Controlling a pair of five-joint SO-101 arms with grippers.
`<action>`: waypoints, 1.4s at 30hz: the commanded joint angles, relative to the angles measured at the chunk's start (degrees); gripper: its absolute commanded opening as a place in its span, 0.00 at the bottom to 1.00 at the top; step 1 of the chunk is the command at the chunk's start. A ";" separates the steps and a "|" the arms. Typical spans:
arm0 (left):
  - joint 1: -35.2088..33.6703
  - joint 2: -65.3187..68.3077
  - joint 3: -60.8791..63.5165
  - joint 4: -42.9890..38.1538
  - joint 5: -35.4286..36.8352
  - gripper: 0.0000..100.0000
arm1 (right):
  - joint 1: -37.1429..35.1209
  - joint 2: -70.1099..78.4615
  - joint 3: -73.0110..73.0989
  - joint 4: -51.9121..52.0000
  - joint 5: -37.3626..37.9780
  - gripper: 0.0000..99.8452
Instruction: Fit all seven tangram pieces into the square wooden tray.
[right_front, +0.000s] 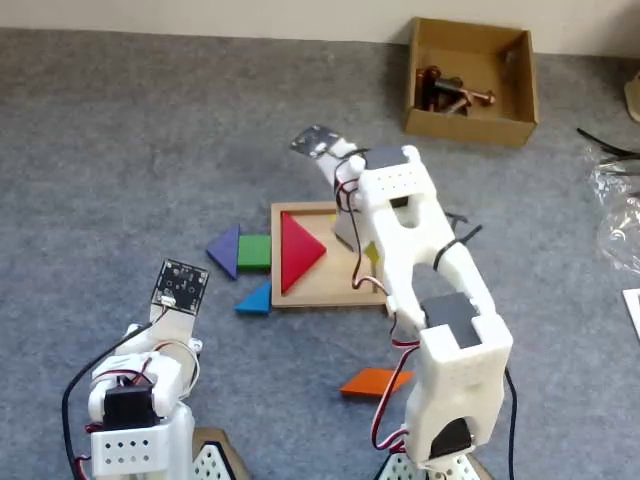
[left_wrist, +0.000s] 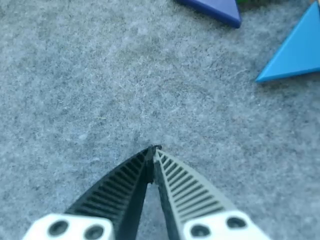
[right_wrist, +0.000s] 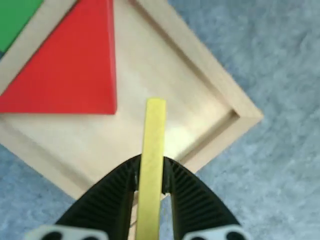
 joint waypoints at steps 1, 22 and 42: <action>-0.75 -0.40 1.19 0.35 0.44 0.01 | -1.27 -1.36 -3.12 -5.05 -0.62 0.01; -0.75 -0.40 1.19 0.35 0.44 0.01 | -7.43 3.91 -0.84 -10.77 -3.43 0.01; -0.75 -0.40 1.19 0.35 0.44 0.01 | -9.45 3.91 -0.92 -11.91 -6.86 0.01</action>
